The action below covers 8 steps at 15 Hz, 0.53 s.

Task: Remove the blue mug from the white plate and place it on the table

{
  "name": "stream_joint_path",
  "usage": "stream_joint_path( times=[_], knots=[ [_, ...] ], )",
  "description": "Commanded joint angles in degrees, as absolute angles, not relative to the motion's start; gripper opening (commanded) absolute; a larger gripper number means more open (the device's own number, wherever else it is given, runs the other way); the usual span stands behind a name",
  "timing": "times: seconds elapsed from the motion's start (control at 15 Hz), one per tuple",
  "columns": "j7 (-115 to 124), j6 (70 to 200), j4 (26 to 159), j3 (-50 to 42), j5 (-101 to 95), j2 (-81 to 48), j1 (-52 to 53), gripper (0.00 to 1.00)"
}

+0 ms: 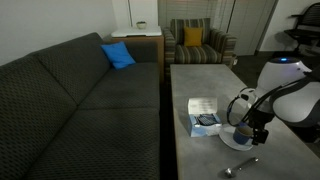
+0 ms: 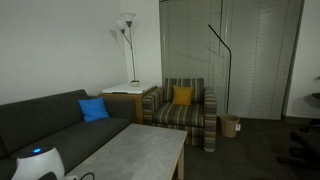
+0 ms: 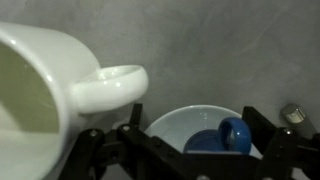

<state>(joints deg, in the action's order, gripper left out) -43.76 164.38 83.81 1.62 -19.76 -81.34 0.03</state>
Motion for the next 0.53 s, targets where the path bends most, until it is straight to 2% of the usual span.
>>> stream_joint_path(
  times=[0.0,0.2,0.47],
  knots=[
    [-44.2,164.8,83.8,2.1,-21.2,-80.6,-0.8,0.98],
    [-44.6,164.9,83.4,2.3,-21.5,-80.5,-0.9,0.85],
    [-45.3,164.5,82.6,2.7,-22.0,-80.6,-1.0,0.84]
  ],
)
